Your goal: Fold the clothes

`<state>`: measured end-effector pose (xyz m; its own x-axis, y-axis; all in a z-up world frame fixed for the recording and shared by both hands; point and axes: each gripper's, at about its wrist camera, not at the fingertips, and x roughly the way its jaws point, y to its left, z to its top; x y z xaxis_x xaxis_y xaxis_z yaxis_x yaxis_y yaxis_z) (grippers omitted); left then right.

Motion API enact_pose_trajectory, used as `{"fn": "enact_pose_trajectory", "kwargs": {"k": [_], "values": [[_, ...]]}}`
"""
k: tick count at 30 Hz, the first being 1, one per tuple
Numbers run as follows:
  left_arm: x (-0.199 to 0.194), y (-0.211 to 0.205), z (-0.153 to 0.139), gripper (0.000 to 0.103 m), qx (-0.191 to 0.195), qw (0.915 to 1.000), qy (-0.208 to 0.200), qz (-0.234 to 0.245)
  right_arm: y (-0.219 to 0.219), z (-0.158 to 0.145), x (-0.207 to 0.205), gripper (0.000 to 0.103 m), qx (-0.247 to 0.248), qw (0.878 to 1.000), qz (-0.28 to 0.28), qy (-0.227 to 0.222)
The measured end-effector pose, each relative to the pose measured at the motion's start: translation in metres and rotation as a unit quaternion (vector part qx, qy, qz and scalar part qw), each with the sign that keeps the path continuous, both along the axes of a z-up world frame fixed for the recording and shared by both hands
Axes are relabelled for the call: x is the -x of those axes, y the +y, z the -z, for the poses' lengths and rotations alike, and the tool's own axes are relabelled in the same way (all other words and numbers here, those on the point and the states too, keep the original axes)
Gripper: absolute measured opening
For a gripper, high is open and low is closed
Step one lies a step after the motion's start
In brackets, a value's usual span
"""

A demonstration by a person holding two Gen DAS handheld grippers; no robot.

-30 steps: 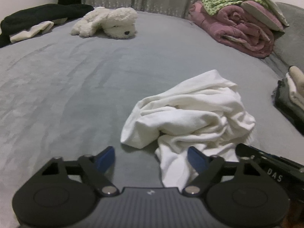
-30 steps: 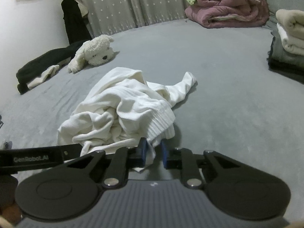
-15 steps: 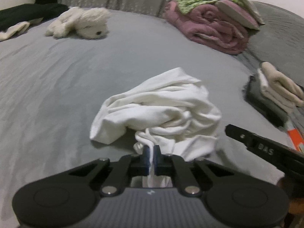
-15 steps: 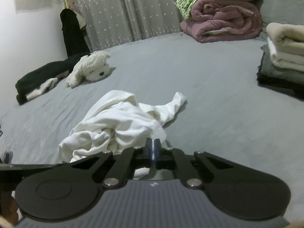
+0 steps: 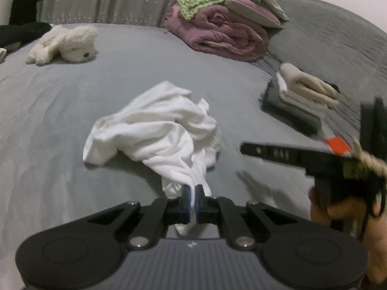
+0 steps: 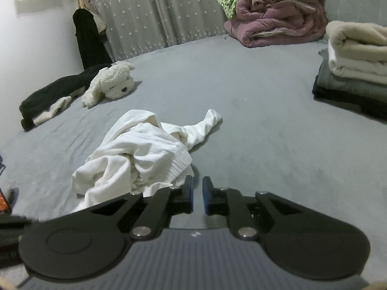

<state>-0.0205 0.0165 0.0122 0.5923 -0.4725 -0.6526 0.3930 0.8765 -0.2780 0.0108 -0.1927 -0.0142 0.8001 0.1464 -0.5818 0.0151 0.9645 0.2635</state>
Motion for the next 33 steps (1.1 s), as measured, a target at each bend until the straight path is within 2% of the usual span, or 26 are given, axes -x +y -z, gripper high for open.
{"fn": "enact_pose_trajectory", "kwargs": {"k": [1, 3, 4, 5, 11, 13, 14, 15, 17, 19, 21, 26, 33], "values": [[0.003, 0.001, 0.002, 0.003, -0.001, 1.0, 0.006, 0.006, -0.001, 0.0, 0.0, 0.017, -0.007, 1.0, 0.0, 0.003], [0.009, 0.003, 0.007, 0.002, -0.005, 0.9997, 0.017, 0.017, -0.002, 0.0, 0.001, 0.034, -0.023, 1.0, 0.0, 0.008], [0.011, 0.003, 0.009, 0.002, -0.008, 0.9995, 0.022, 0.023, -0.003, 0.001, 0.002, 0.047, -0.031, 0.999, 0.0, 0.009], [0.012, 0.004, 0.011, 0.002, -0.013, 0.9992, 0.025, 0.029, -0.004, 0.0, 0.003, 0.049, -0.037, 0.999, 0.0, 0.009], [0.018, 0.003, 0.016, 0.004, -0.032, 0.9977, 0.028, 0.054, 0.0, 0.001, 0.004, 0.05, -0.051, 0.999, -0.003, 0.015], [0.015, 0.006, 0.014, 0.01, -0.026, 0.9983, 0.024, 0.046, 0.002, 0.003, 0.002, 0.051, -0.057, 0.998, -0.004, 0.021], [0.013, 0.008, 0.012, 0.02, -0.022, 0.9986, 0.023, 0.042, 0.002, 0.005, 0.001, 0.051, -0.061, 0.998, -0.004, 0.024], [0.011, 0.011, 0.011, 0.035, -0.018, 0.9991, 0.02, 0.033, 0.003, 0.006, 0.0, 0.051, -0.065, 0.998, -0.004, 0.027], [0.006, 0.015, 0.009, 0.048, -0.013, 0.9997, 0.013, 0.016, 0.003, 0.008, -0.002, 0.052, -0.072, 0.997, -0.005, 0.032], [0.0, 0.019, 0.007, 0.056, -0.013, 0.9999, 0.005, 0.0, 0.004, 0.01, -0.003, 0.053, -0.076, 0.996, -0.005, 0.035], [-0.006, 0.021, 0.008, 0.071, -0.025, 0.9994, -0.007, -0.024, 0.005, 0.01, -0.004, 0.056, -0.078, 0.996, -0.006, 0.037], [-0.027, 0.023, 0.013, 0.076, -0.061, 0.996, -0.016, -0.064, 0.017, 0.01, -0.006, 0.061, -0.084, 0.995, -0.03, 0.045], [-0.063, 0.037, 0.015, 0.079, -0.056, 0.9911, -0.005, -0.121, 0.039, 0.016, -0.007, 0.062, -0.069, 0.994, -0.069, 0.053]]}}
